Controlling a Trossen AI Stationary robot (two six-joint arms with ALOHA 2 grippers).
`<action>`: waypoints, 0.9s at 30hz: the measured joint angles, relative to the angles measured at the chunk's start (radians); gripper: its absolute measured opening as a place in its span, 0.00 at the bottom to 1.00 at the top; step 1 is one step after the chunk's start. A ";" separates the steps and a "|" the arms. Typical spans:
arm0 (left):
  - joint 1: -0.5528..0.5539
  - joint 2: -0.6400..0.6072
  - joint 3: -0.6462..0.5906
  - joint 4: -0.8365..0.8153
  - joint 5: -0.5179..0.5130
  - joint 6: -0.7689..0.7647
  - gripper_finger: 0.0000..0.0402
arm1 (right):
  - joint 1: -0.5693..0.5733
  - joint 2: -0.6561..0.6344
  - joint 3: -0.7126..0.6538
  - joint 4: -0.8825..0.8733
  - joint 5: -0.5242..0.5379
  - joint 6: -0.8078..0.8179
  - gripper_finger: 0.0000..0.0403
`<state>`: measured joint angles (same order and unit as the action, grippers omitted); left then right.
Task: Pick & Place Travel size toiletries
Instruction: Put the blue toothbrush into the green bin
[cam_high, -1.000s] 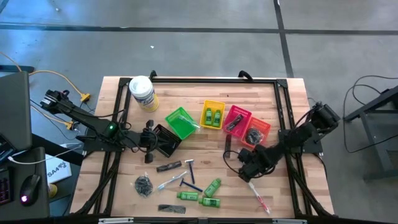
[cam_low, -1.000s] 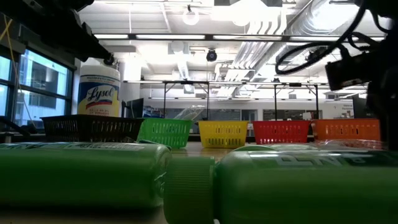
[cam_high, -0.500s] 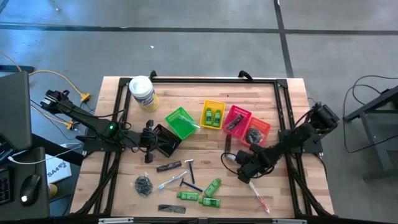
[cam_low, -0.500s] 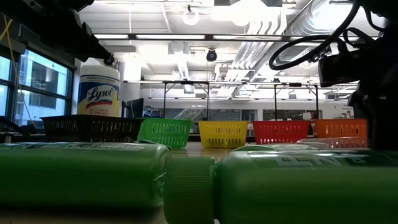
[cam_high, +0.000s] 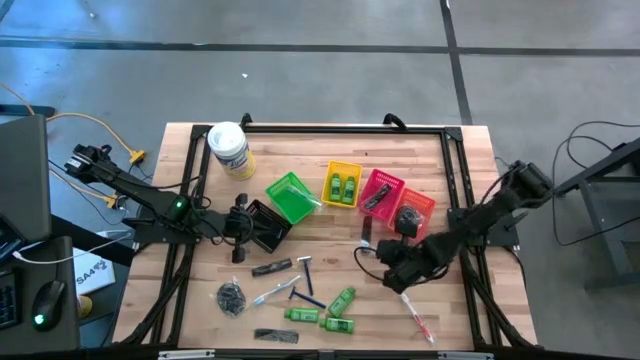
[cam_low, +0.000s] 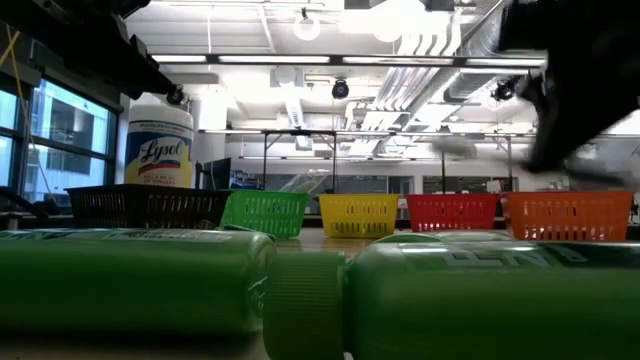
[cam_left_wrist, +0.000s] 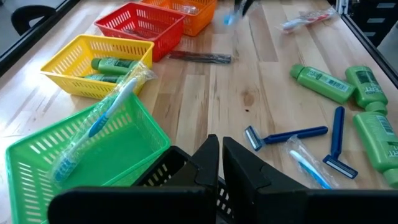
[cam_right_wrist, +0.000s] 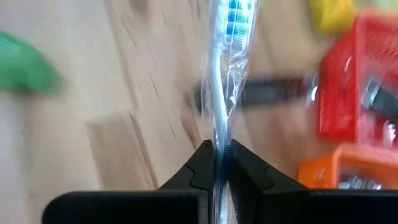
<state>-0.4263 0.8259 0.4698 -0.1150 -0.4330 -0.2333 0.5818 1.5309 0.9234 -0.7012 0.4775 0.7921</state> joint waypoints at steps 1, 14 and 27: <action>0.000 0.000 0.000 0.000 0.000 0.000 0.04 | 0.001 -0.032 -0.001 0.013 0.021 -0.021 0.06; 0.000 0.000 0.000 -0.024 0.000 0.027 0.04 | 0.044 -0.517 -0.230 0.301 0.127 -0.352 0.06; 0.000 0.000 0.000 -0.023 0.057 0.027 0.04 | 0.044 -0.759 -0.475 0.341 0.160 -0.302 0.05</action>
<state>-0.4259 0.8260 0.4694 -0.1378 -0.3763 -0.2066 0.6262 0.7723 0.4488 -0.3602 0.6376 0.4901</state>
